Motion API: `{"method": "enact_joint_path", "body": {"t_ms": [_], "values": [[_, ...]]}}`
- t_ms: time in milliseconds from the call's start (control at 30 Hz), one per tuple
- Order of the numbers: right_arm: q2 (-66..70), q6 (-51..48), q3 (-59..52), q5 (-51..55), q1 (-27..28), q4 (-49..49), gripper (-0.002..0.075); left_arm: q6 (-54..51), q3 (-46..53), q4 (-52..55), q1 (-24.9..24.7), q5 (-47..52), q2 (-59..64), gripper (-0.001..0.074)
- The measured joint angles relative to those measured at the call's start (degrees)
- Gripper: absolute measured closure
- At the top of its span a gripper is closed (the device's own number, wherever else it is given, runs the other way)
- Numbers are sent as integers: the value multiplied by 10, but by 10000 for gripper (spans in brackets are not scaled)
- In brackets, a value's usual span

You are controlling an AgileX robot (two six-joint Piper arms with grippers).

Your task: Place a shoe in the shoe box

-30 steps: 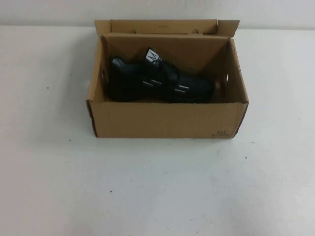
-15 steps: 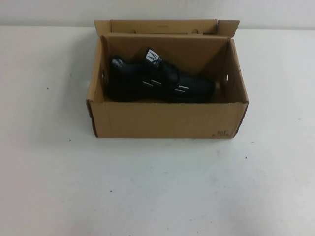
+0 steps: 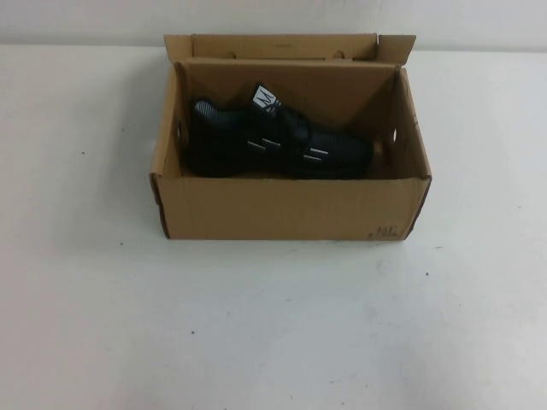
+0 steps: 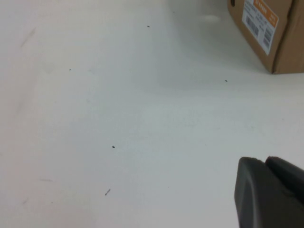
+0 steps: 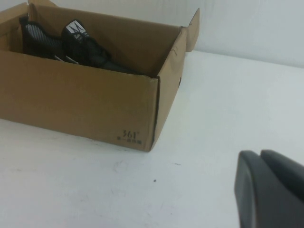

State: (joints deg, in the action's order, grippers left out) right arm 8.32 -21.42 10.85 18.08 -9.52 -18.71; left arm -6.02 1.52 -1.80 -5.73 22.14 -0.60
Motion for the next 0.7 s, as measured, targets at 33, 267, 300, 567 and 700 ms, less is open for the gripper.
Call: {"method": "enact_joint_path", "body": {"t_ms": [33, 267, 300, 567, 700], "values": [[0, 0, 0, 0, 0, 0, 743, 0, 0, 0, 0, 0, 0, 736], [-11, 0, 0, 0, 0, 0, 743, 0, 0, 0, 0, 0, 0, 736], [-16, 0, -1, 0, 0, 0, 743, 0, 0, 0, 0, 0, 0, 736], [-81, 0, -89, -30, 42, 0, 743, 0, 0, 0, 0, 0, 0, 736], [-87, 0, -121, -21, 62, 0, 743, 0, 0, 0, 0, 1, -1, 736]]}}
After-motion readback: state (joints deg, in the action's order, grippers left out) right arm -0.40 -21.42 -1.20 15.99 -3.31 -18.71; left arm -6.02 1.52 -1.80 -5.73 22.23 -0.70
